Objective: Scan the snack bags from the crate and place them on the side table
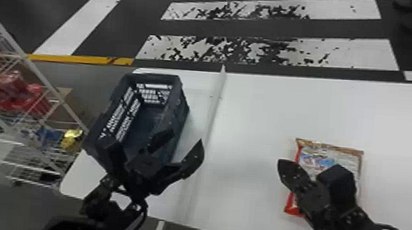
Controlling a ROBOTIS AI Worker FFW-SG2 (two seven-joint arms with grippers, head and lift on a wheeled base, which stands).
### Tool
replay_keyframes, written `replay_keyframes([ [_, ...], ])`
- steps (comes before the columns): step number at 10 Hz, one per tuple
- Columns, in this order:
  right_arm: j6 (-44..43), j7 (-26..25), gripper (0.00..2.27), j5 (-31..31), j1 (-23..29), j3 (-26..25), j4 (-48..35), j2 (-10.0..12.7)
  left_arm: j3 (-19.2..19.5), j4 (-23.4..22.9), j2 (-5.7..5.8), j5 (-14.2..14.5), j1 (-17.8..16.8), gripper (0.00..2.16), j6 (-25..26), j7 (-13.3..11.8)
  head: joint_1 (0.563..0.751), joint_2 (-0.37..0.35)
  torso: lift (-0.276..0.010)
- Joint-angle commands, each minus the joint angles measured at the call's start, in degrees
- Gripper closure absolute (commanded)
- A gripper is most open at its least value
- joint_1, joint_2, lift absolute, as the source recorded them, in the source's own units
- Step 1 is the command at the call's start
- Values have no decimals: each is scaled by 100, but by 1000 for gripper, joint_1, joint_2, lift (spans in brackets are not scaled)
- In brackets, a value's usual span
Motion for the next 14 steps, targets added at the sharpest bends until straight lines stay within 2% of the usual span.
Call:
replay_keyframes([
  [1,141,-2,2219,113,-112,167,173,0,9,-26,8,0,49,39,-66,-9,695,298,-81],
  [5,299,-89,2219,298,-323,255,551,26,27,-52,17,26,172,39,-189,-18,695,318,-81],
  [9,405,-177,2219,350,-314,123,586,9,27,-78,17,35,207,39,-224,-18,695,297,-81],
  [12,387,-177,2219,350,-262,-123,577,-61,9,-43,8,35,207,39,-259,-18,695,266,-81],
  [14,369,-160,2219,324,-235,-211,524,-202,9,-17,17,35,190,39,-259,-18,695,247,-81],
])
